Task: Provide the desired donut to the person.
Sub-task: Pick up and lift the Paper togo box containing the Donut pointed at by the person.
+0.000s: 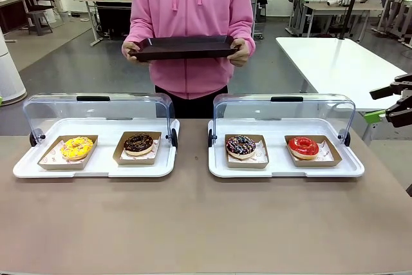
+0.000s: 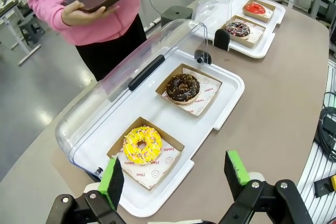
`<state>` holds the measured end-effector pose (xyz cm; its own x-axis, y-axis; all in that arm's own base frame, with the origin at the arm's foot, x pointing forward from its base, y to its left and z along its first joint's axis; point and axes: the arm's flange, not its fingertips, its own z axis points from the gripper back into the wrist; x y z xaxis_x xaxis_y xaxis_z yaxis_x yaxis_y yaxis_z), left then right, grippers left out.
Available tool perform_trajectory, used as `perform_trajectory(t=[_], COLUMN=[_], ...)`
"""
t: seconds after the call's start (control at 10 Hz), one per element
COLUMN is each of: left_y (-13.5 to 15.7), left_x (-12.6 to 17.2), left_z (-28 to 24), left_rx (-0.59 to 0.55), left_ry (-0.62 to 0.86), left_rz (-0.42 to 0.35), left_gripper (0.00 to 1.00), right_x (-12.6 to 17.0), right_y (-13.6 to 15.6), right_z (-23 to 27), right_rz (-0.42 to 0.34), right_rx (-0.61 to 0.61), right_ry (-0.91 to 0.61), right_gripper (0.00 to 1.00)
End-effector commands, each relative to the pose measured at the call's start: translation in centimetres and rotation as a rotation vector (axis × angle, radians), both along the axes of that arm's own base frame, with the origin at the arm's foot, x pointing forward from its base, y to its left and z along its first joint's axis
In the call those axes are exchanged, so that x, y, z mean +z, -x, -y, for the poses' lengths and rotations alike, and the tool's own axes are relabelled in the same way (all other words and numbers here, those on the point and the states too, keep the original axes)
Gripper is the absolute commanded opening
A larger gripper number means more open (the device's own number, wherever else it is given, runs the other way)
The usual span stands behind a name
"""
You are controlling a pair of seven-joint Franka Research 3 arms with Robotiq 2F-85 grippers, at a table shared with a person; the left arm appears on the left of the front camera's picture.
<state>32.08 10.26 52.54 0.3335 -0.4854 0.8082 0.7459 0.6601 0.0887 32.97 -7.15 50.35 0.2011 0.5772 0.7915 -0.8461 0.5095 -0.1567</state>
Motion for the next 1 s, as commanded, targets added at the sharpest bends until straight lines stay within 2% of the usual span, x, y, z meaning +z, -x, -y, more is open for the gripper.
perform_trajectory(t=[0.0, 0.9], left_y=[-0.04, -0.04], left_x=[0.08, 0.08], left_z=[0.13, 0.13], left_rx=[0.007, 0.007], left_ry=[0.007, 0.007], left_rz=[-0.009, -0.009], left_gripper=[1.00, 1.00], right_x=[-0.17, -0.17], right_y=[-0.14, -0.14], right_z=[-0.03, -0.03], right_rz=[-0.004, -0.004], right_rx=[0.005, 0.005], right_ry=[-0.004, -0.004], right_gripper=[1.00, 1.00])
